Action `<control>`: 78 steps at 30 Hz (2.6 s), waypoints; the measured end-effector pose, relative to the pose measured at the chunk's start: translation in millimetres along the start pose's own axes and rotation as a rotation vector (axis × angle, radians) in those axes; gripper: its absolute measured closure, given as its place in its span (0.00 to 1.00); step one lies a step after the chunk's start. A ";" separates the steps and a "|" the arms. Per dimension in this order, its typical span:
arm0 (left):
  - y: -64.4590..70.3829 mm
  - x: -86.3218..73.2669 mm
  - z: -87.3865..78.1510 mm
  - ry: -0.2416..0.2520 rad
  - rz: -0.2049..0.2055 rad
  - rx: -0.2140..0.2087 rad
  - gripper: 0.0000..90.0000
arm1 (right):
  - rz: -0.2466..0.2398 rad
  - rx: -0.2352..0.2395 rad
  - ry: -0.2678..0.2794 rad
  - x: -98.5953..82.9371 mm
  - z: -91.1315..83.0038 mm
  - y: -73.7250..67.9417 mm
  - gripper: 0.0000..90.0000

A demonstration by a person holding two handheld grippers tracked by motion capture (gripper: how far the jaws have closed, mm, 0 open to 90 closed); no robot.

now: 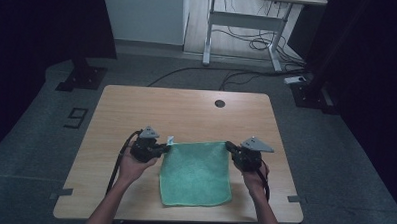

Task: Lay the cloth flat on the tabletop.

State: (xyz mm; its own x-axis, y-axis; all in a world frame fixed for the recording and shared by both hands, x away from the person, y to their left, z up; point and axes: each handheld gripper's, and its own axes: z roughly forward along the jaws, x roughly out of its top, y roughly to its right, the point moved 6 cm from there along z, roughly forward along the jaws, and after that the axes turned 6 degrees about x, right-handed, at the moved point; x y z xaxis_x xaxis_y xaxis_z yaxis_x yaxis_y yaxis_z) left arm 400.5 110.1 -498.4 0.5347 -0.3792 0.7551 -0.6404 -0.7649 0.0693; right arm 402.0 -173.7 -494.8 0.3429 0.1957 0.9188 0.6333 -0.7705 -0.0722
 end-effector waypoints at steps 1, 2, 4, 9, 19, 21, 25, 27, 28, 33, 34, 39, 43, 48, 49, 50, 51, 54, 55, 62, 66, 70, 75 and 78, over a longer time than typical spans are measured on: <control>-1.7 2.4 1.8 -0.005 0.004 0.005 0.96 | 0.000 0.000 0.000 0.0 0.0 0.0 0.98; -3.9 5.0 3.9 -0.008 0.003 0.011 0.96 | 0.001 -0.003 -0.001 1.1 0.9 0.9 0.98; -9.6 9.8 9.4 -0.007 -0.011 0.020 0.96 | 0.000 -0.012 -0.001 4.1 3.9 2.9 0.98; -22.3 20.5 29.8 -0.028 -0.024 0.022 0.97 | 0.008 -0.030 -0.014 10.1 14.7 14.9 0.98; -47.8 35.9 42.1 0.015 -0.059 0.249 0.42 | 0.059 -0.126 -0.123 0.2 31.4 44.9 0.51; -44.2 29.0 34.0 0.017 -0.050 0.252 0.41 | 0.058 -0.126 -0.090 1.4 22.7 41.9 0.49; -44.9 13.4 26.5 0.014 -0.052 0.246 0.40 | 0.032 -0.069 -0.064 -0.2 14.6 27.1 0.49; -48.3 12.5 27.9 0.009 -0.060 0.234 0.40 | 0.022 -0.058 -0.063 -1.3 15.2 22.4 0.50; -50.5 12.2 29.2 0.008 -0.068 0.228 0.38 | 0.011 -0.042 -0.070 -3.3 17.4 16.6 0.50; -60.6 11.8 36.3 -0.003 -0.086 0.176 0.22 | 0.004 -0.025 -0.117 -15.5 36.1 10.6 0.52; -61.5 12.0 37.0 -0.004 -0.092 0.158 0.22 | 0.004 -0.025 -0.117 -15.5 36.1 10.6 0.52; -64.3 13.6 35.1 -0.003 -0.094 0.165 0.16 | 0.014 -0.021 -0.130 -20.8 42.5 12.1 0.53; -63.2 16.5 27.1 0.009 -0.081 0.120 0.14 | 0.016 -0.005 -0.131 -20.8 39.7 8.7 0.54; -59.8 16.0 24.5 -0.009 -0.067 0.118 0.12 | 0.012 0.010 -0.142 -25.2 41.4 2.6 0.55; -58.8 15.6 24.1 -0.010 -0.067 0.120 0.12 | 0.014 0.009 -0.143 -26.3 42.4 2.2 0.56; -58.1 15.3 23.4 -0.009 -0.066 0.123 0.12 | 0.021 0.012 -0.143 -27.0 43.2 1.9 0.56; -57.1 15.0 22.4 -0.006 -0.068 0.124 0.12 | 0.021 0.014 -0.145 -27.3 43.7 2.0 0.56; -51.5 12.8 17.1 0.003 -0.066 0.128 0.16 | 0.017 0.014 -0.145 -26.4 44.2 2.4 0.56; -51.5 12.8 17.1 0.003 -0.066 0.128 0.16 | 0.017 0.014 -0.145 -26.4 44.2 2.4 0.56; -25.2 -2.6 12.8 0.010 -0.032 0.109 0.26 | 0.019 0.034 -0.172 -32.3 50.4 -2.6 0.56; -12.8 -21.6 24.2 -0.038 -0.010 0.075 0.35 | 0.020 0.044 -0.189 -37.9 55.2 -7.0 0.56; -7.0 -37.0 38.3 -0.086 0.013 0.086 0.41 | 0.005 0.057 -0.212 -44.6 60.6 -13.4 0.58; -8.6 -47.6 49.9 -0.120 0.009 0.099 0.48 | -0.021 0.094 -0.261 -54.2 68.0 -23.8 0.63; -11.7 -51.8 55.6 -0.136 0.008 0.112 0.49 | -0.027 0.104 -0.275 -56.5 69.9 -26.0 0.64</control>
State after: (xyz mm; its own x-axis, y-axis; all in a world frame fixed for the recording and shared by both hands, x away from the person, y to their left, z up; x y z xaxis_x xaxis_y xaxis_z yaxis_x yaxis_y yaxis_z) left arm 411.0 109.8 -574.5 0.6044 -0.4472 0.6594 -0.5836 -0.8119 -0.0157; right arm 414.6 -122.3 -571.9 0.4911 0.3834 0.7822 0.7076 -0.6993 -0.1015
